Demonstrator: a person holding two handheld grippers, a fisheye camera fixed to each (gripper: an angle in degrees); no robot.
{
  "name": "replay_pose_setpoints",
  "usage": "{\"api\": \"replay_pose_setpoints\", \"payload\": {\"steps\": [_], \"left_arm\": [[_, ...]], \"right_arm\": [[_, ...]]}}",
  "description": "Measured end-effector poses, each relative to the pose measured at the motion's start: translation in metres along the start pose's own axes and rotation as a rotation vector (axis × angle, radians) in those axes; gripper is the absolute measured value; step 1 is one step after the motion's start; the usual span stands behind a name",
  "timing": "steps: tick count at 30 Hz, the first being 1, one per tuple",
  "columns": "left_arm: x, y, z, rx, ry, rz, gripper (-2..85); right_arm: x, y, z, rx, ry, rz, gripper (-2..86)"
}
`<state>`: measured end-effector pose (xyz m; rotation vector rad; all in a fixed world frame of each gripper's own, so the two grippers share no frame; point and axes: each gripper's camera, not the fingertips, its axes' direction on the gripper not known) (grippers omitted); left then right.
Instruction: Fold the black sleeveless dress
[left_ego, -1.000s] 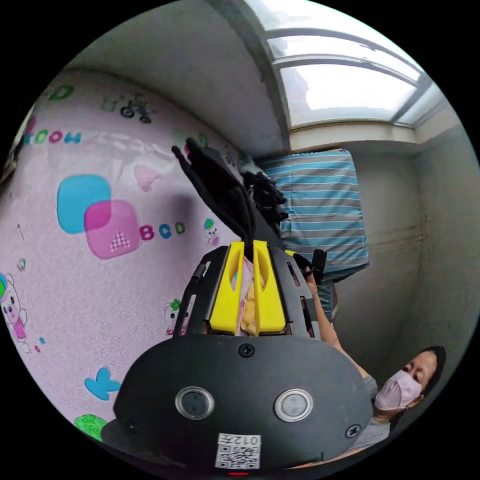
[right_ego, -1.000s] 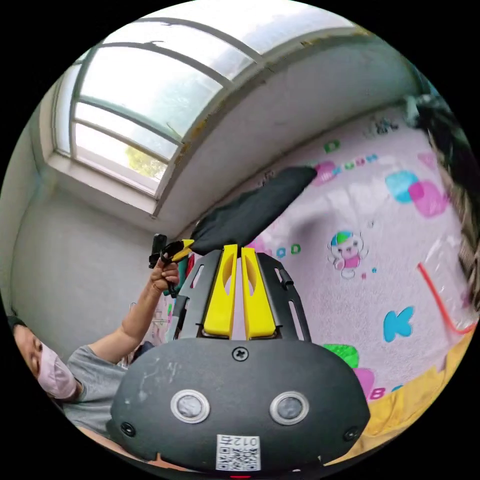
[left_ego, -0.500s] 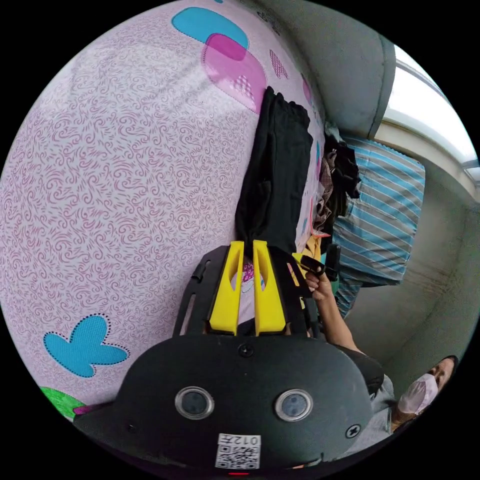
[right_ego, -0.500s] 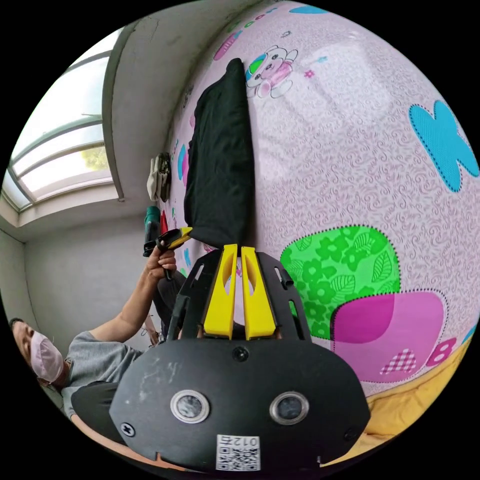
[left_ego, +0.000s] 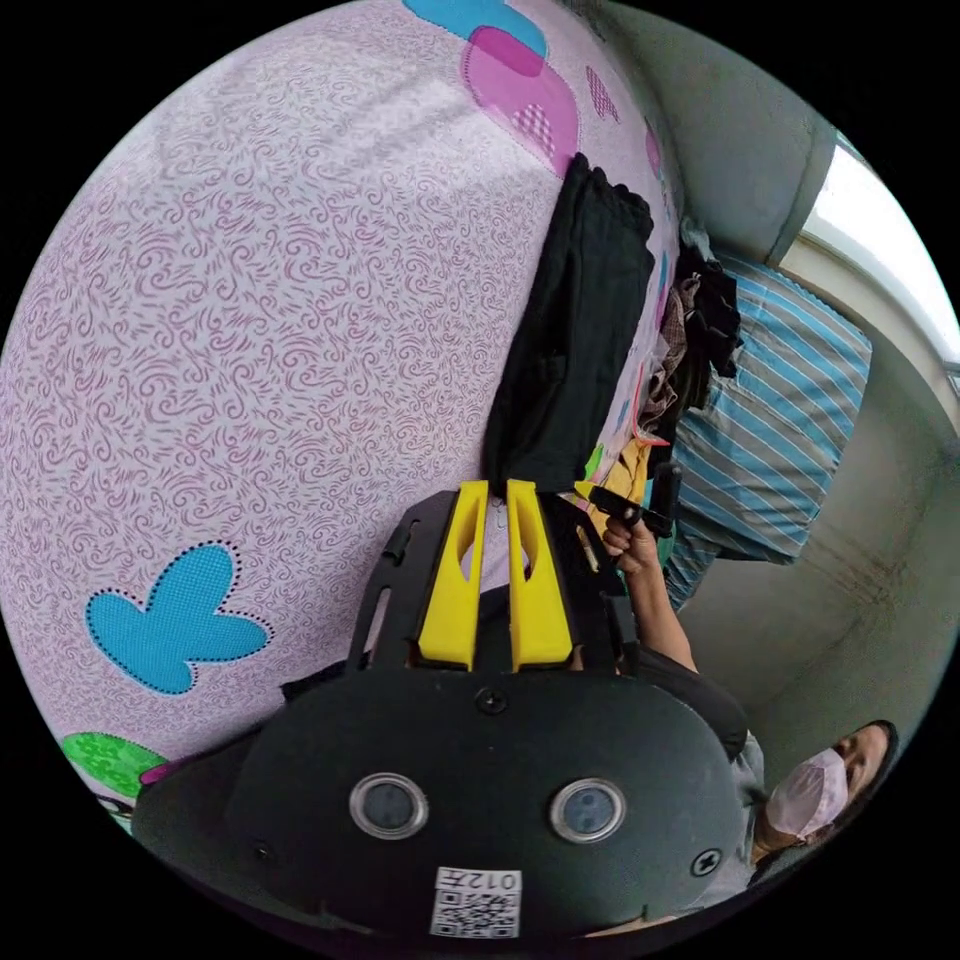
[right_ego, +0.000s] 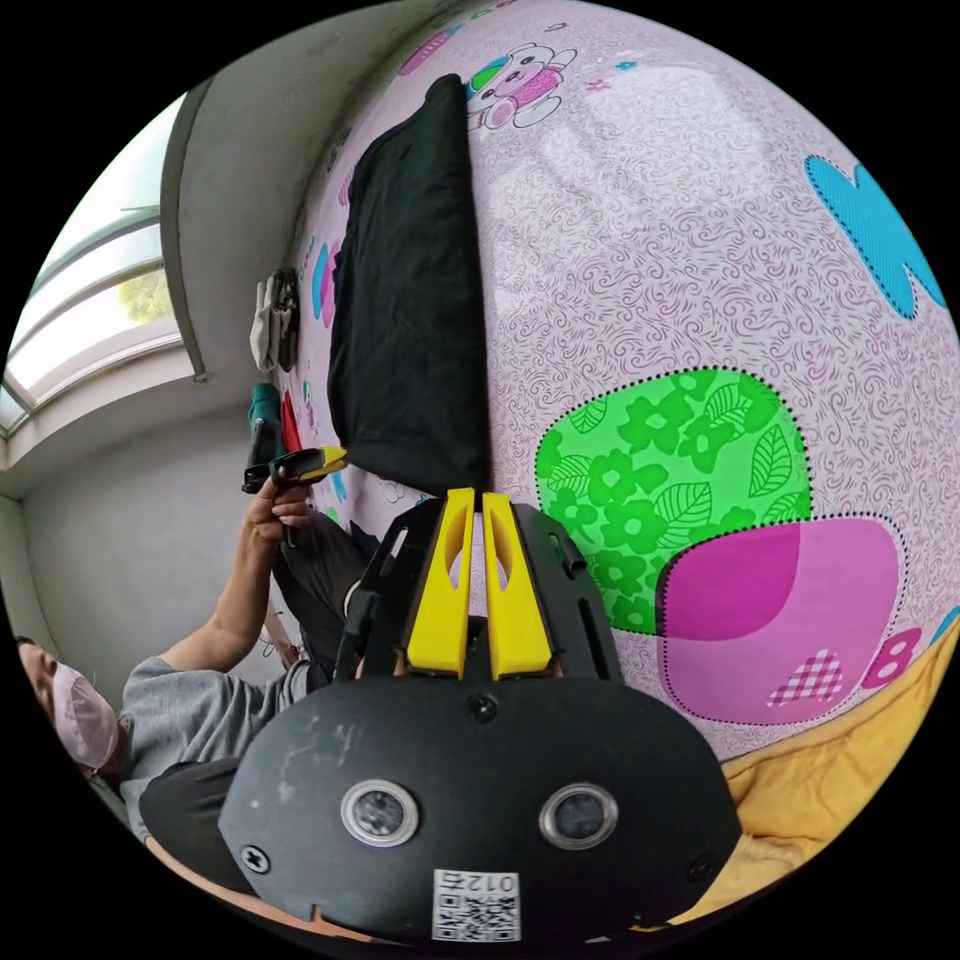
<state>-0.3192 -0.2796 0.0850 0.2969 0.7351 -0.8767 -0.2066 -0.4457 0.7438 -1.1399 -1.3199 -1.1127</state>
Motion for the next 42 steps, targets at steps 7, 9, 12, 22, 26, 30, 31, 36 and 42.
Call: {"api": "replay_pose_setpoints", "payload": {"steps": [7,9,12,22,26,30,31,36,42], "left_arm": [[0.039,0.023,-0.02,0.149,-0.17,0.077,1.0],[0.09,0.025,-0.006,0.173,-0.248,0.275,0.9],[0.147,0.02,0.037,0.096,-0.365,0.493,0.8],[0.149,0.017,0.09,-0.057,-0.511,0.433,0.2],[0.188,0.035,0.092,-0.009,-0.679,0.506,0.6],[0.251,0.047,0.121,0.012,-0.669,0.724,0.7],[0.258,0.047,0.128,0.003,-0.662,0.755,0.7],[0.268,0.04,0.166,-0.077,-0.706,0.784,0.5],[0.236,0.045,0.162,-0.105,-0.701,0.706,0.1]], "right_arm": [[0.008,-0.012,0.008,0.003,-0.003,-0.003,-1.0],[0.01,-0.014,0.009,0.0,0.0,-0.006,-1.0],[0.012,-0.019,0.012,-0.002,0.01,-0.006,-1.0],[0.019,-0.024,0.019,-0.033,0.033,-0.025,-0.9],[0.022,-0.023,0.02,-0.079,0.053,-0.034,-0.6],[0.025,-0.022,0.003,-0.092,0.11,-0.048,1.2],[0.03,-0.024,-0.003,-0.062,0.066,-0.025,2.7],[0.042,-0.041,-0.005,-0.002,-0.029,0.03,5.7],[0.043,-0.047,0.001,-0.035,-0.025,-0.006,0.4]]}}
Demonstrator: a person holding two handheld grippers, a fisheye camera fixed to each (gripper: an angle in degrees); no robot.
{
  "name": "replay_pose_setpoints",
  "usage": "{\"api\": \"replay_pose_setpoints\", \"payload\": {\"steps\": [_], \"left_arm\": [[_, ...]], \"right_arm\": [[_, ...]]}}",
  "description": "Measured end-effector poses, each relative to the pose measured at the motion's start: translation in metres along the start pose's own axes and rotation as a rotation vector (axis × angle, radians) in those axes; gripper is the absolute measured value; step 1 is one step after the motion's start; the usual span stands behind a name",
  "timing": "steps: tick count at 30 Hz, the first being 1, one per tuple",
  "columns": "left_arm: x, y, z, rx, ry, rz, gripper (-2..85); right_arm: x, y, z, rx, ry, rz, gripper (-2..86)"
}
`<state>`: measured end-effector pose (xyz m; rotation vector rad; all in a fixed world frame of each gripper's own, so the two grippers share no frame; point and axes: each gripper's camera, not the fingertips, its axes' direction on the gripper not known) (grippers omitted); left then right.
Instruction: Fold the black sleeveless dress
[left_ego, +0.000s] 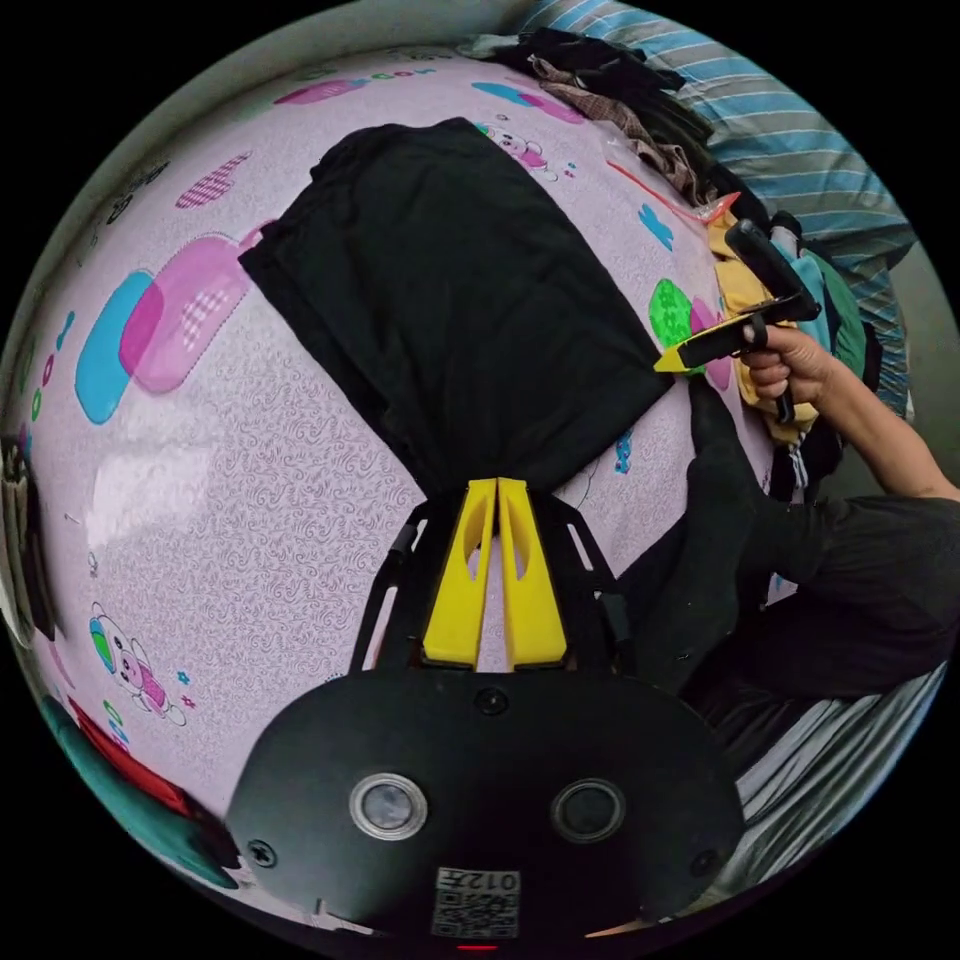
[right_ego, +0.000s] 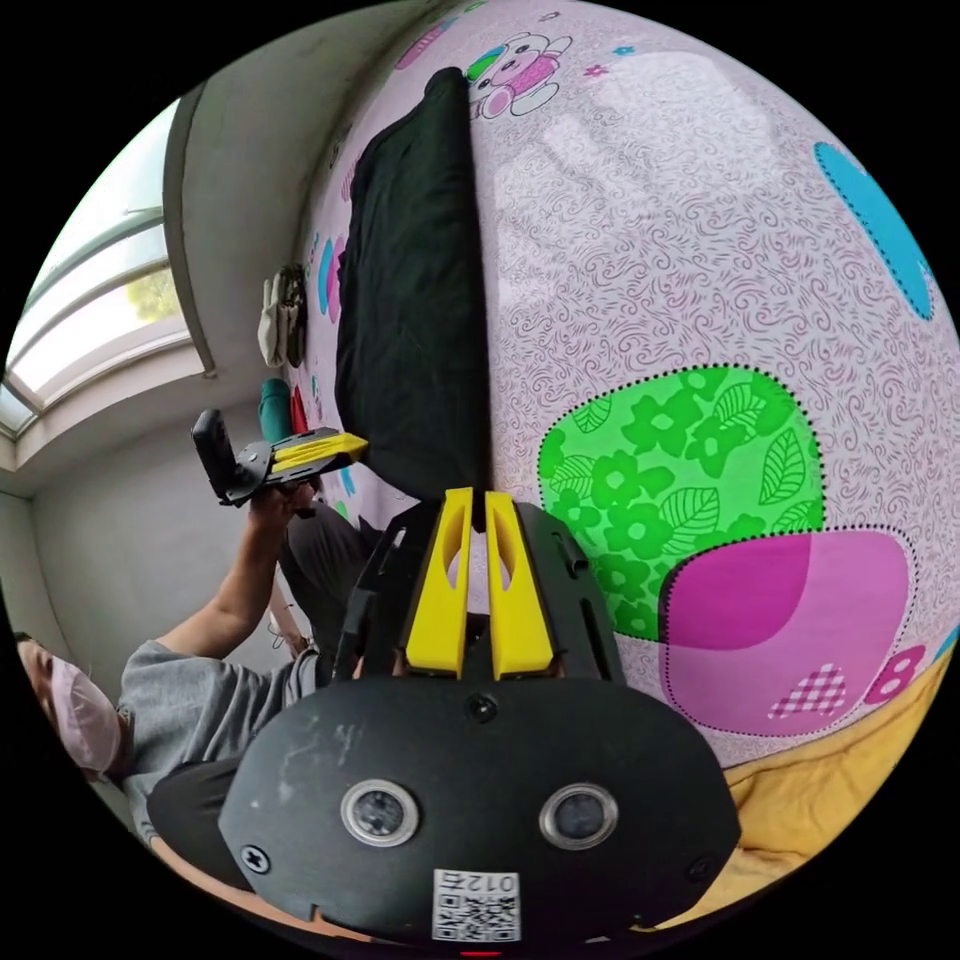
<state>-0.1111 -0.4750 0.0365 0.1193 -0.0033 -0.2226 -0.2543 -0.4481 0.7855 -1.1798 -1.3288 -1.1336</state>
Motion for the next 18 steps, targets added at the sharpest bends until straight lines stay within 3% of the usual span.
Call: {"api": "replay_pose_setpoints", "payload": {"steps": [4,7,9,14,18], "left_arm": [[-0.004,0.002,-0.003,-0.033,0.066,-0.043,0.0],[0.019,-0.006,-0.022,-0.004,-0.039,0.027,0.0],[0.047,-0.023,-0.033,0.076,0.033,0.126,0.0],[0.103,-0.07,-0.008,0.141,0.119,0.32,0.0],[0.117,-0.088,0.028,0.083,0.211,0.361,-0.1]], "right_arm": [[-0.003,0.0,-0.001,-0.057,0.035,-0.02,-0.4],[-0.008,-0.002,-0.021,-0.049,0.106,-0.046,-0.6],[-0.01,-0.007,-0.04,-0.008,0.154,-0.06,-0.7],[-0.013,-0.039,-0.071,0.079,-0.009,-0.095,-0.8],[-0.015,-0.071,-0.087,0.135,-0.072,-0.103,-0.8]]}}
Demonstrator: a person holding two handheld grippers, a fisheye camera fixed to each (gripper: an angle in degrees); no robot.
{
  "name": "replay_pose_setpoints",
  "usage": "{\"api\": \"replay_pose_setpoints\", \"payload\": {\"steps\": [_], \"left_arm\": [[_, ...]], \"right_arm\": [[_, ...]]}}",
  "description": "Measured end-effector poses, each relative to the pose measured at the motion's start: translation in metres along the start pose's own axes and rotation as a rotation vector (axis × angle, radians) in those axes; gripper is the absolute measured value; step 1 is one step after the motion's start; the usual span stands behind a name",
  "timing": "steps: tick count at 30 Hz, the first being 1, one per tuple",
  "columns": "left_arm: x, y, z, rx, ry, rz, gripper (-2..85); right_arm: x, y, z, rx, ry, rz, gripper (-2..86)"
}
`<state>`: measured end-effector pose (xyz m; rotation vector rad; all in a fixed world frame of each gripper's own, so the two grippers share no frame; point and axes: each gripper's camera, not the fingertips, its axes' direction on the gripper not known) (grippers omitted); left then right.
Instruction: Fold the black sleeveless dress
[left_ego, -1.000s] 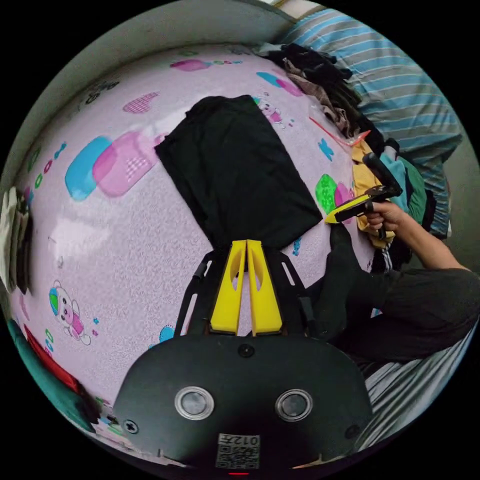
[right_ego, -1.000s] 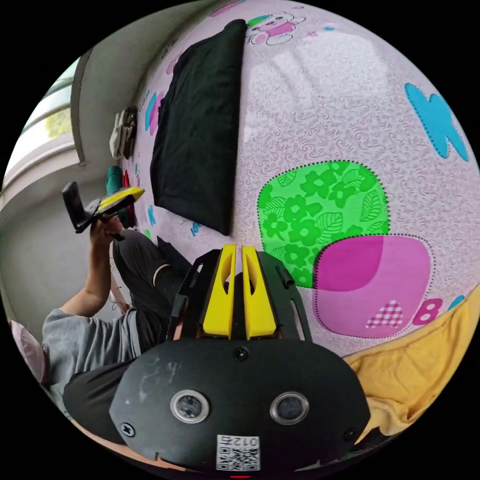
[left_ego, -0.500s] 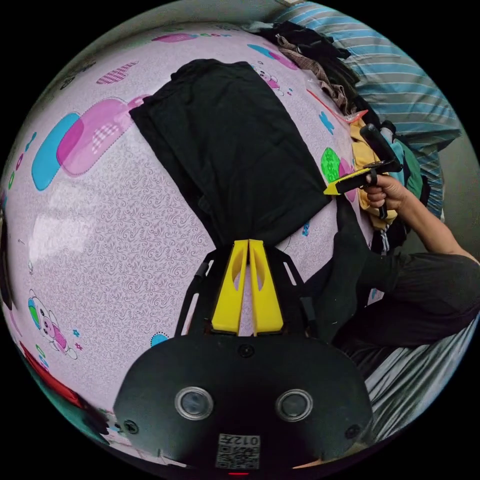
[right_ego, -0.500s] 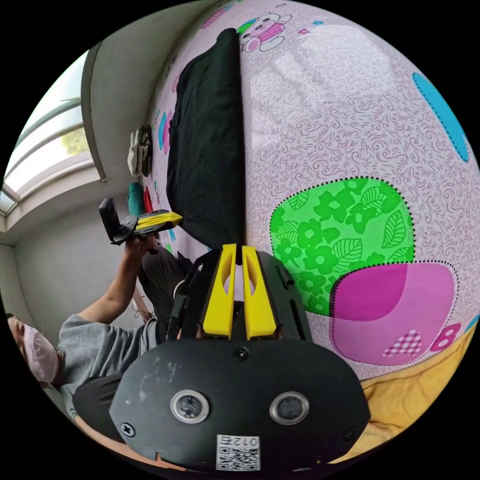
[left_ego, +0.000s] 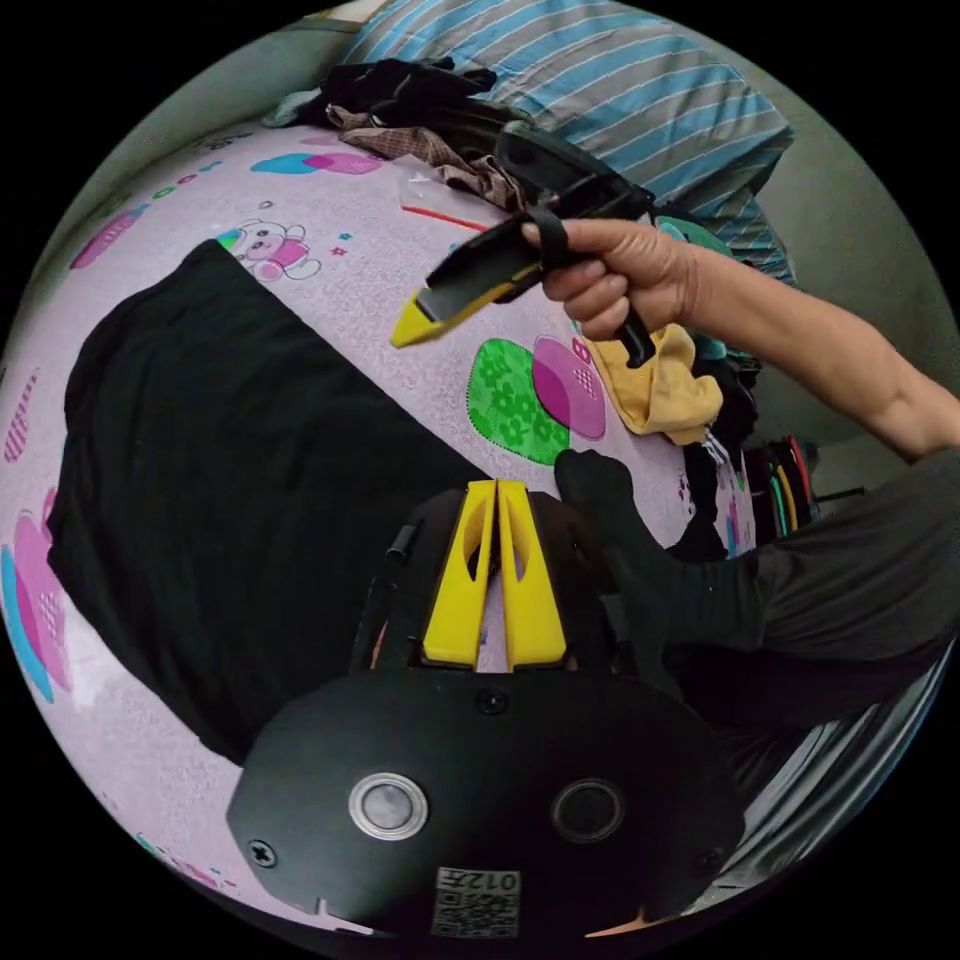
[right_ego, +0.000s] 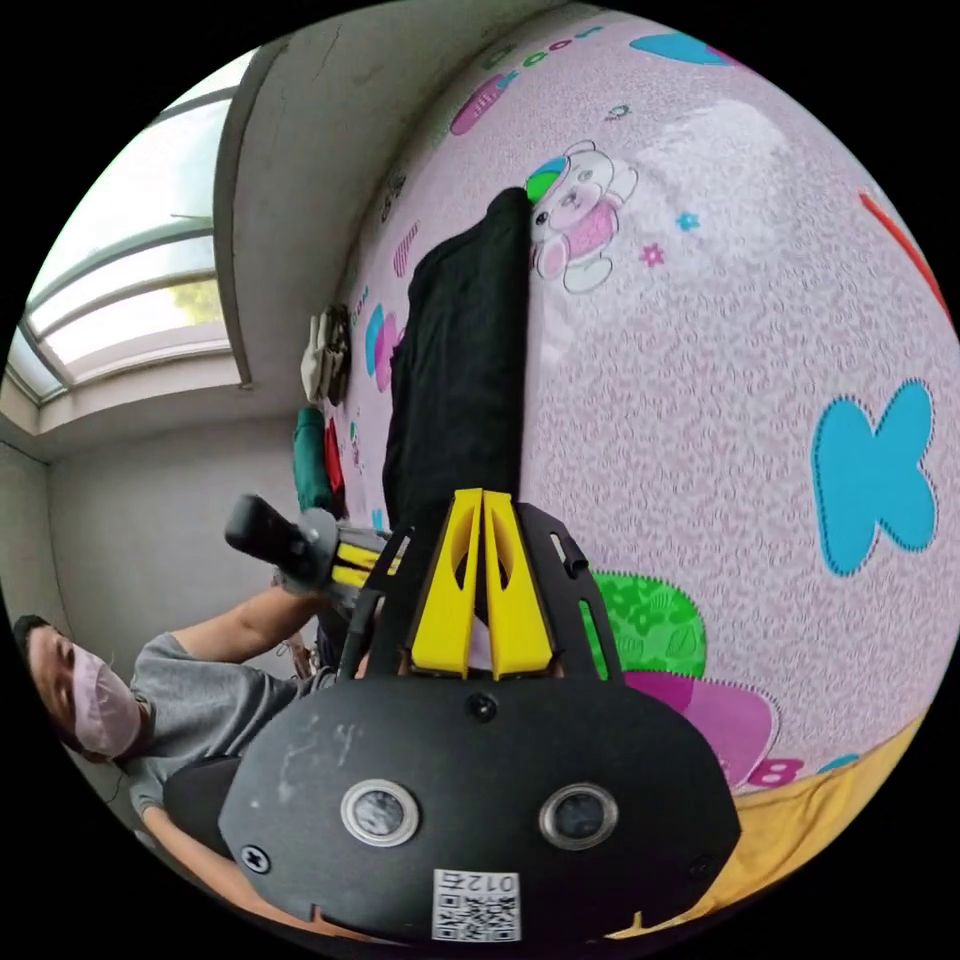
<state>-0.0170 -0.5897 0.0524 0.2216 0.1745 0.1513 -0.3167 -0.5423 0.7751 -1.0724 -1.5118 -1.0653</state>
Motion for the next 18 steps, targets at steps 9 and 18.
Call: {"api": "replay_pose_setpoints", "payload": {"steps": [9,18], "left_arm": [[-0.007,0.014,0.013,-0.027,0.086,-0.005,-0.1],[-0.002,0.024,0.006,-0.036,0.062,-0.004,-0.2]], "right_arm": [[-0.021,-0.07,-0.012,0.142,-0.02,-0.049,-0.8],[-0.062,-0.161,0.0,0.134,0.333,0.024,-0.9]]}}
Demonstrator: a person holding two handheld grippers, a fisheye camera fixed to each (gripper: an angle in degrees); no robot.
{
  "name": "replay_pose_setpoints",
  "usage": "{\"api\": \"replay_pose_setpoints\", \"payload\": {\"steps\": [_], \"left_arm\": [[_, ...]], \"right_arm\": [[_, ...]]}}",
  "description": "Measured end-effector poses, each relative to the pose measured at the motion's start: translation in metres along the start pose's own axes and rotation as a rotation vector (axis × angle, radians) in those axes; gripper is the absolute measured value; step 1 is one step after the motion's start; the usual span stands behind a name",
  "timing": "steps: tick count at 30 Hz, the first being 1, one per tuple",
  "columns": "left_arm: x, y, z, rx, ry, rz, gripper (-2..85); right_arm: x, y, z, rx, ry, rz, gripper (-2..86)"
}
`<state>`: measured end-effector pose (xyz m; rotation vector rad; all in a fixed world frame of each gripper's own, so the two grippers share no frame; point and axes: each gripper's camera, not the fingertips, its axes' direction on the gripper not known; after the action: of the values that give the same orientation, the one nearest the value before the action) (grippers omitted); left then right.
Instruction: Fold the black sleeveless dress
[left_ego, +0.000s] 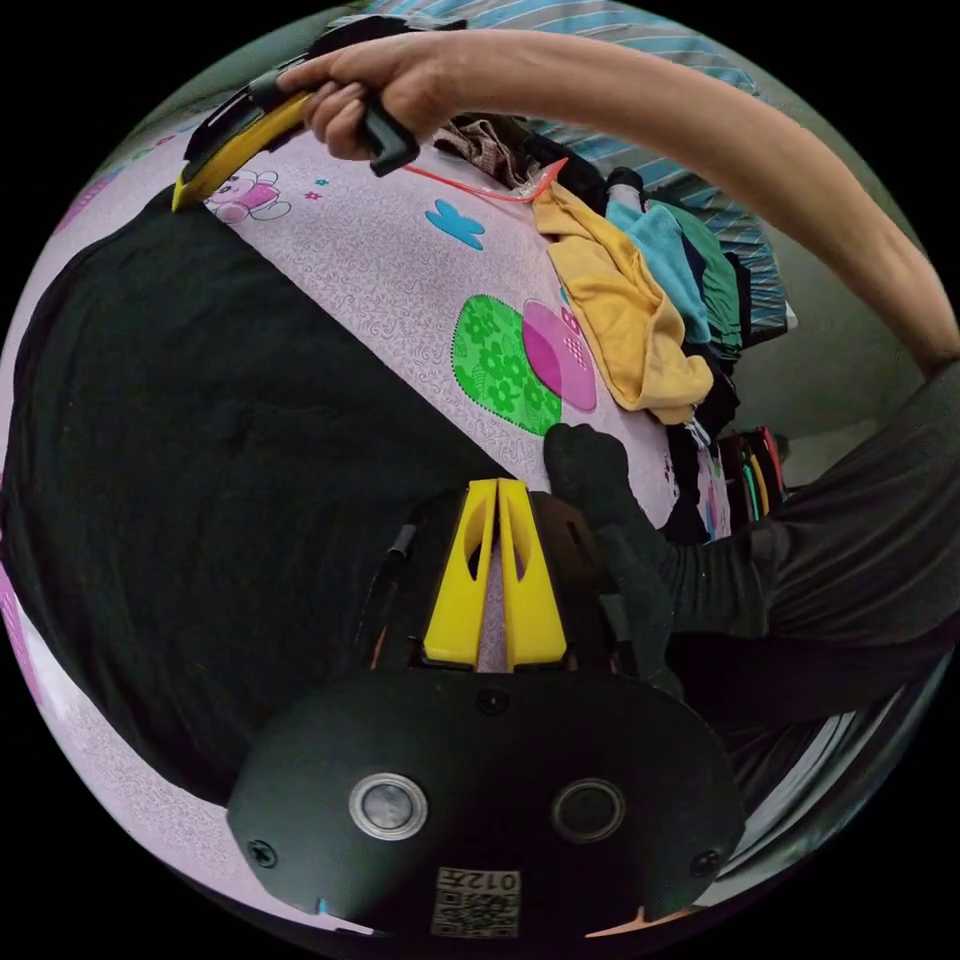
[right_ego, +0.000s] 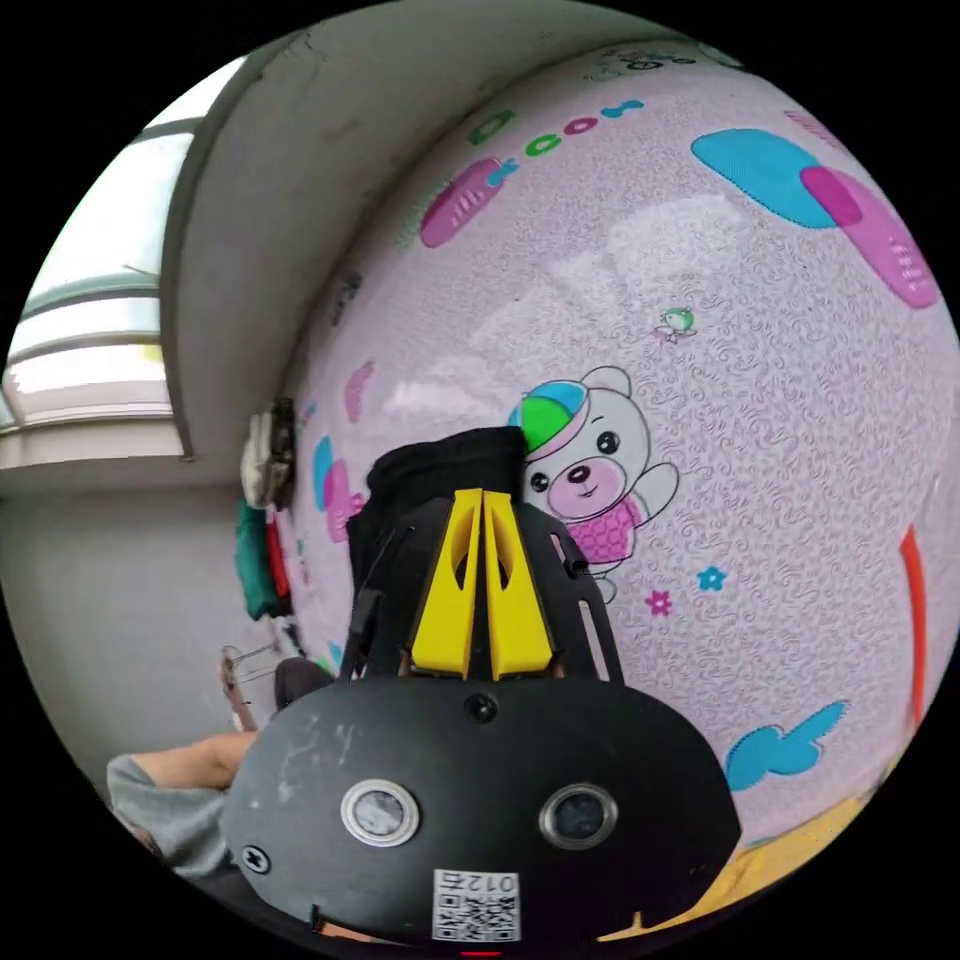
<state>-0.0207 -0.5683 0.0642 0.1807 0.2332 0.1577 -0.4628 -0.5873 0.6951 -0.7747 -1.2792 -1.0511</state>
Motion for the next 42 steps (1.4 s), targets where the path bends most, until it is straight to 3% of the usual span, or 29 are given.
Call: {"api": "replay_pose_setpoints", "payload": {"steps": [10,15,22,25,29,33,42], "left_arm": [[0.009,0.024,-0.01,0.03,-0.051,-0.009,-0.2],[0.013,0.042,-0.017,0.067,-0.072,-0.026,-0.1],[0.016,0.065,-0.035,0.098,-0.09,-0.091,-0.1],[0.019,0.092,-0.078,0.285,-0.095,-0.135,-0.1],[-0.01,0.141,-0.133,0.417,-0.314,-0.393,0.1],[-0.042,0.176,-0.143,0.357,-0.308,-0.572,0.3],[-0.032,0.219,-0.13,0.317,-0.382,-0.529,0.0]], "right_arm": [[-0.063,-0.017,0.003,0.072,0.264,-0.15,-1.0],[-0.069,0.008,-0.029,0.165,0.14,-0.139,-0.9],[-0.09,0.012,-0.017,0.133,-0.022,-0.107,-0.8],[-0.115,0.001,-0.007,0.125,-0.014,-0.151,-0.9],[-0.149,-0.02,0.004,0.107,0.019,-0.214,-0.8],[-0.185,-0.046,0.021,0.075,0.082,-0.268,-0.8],[-0.232,-0.084,0.063,-0.009,0.221,-0.294,-0.9]]}}
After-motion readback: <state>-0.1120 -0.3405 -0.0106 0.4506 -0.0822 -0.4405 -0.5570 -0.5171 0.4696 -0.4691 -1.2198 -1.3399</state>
